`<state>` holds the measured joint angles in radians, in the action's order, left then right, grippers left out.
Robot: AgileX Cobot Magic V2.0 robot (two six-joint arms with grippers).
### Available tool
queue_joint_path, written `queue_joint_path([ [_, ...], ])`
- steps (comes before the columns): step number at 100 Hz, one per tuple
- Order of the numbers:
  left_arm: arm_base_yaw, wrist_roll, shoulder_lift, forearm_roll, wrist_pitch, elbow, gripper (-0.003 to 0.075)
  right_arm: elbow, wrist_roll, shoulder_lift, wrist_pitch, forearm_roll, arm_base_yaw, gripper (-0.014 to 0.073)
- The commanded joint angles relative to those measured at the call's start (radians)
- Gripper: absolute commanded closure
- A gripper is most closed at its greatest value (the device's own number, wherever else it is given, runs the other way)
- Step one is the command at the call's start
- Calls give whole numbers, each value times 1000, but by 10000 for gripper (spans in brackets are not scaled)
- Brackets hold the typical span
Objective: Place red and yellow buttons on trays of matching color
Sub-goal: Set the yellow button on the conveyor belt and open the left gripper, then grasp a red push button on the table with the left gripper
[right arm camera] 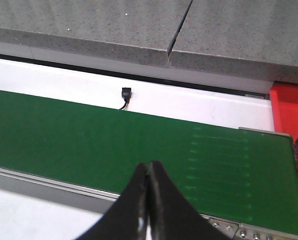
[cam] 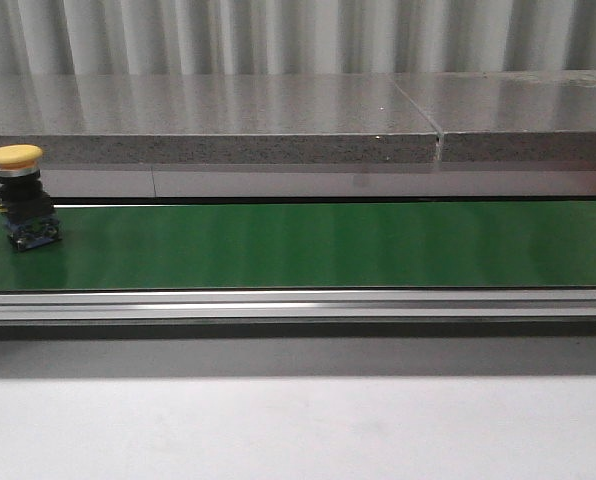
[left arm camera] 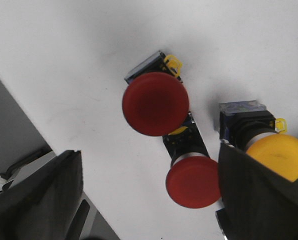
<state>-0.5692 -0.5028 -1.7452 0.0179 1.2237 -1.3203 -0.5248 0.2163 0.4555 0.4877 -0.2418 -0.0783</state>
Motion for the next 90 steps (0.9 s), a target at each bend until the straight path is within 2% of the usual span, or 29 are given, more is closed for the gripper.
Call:
queue_joint_path([
  [1,3,18,10,-23,35,-22,188,-24,11,0,-73,-4,-2,659],
  [58,1,28,-75,-41,-87,-22,192,-24,11,0,-73,-4,-2,659],
  [65,1,28,-75,-41,-91,-22,230,-24,11,0,-73,-4,-2,659],
  [90,1,32,-75,-36,-92,-22,460,-24,11,0,-73,-4,-2,659],
])
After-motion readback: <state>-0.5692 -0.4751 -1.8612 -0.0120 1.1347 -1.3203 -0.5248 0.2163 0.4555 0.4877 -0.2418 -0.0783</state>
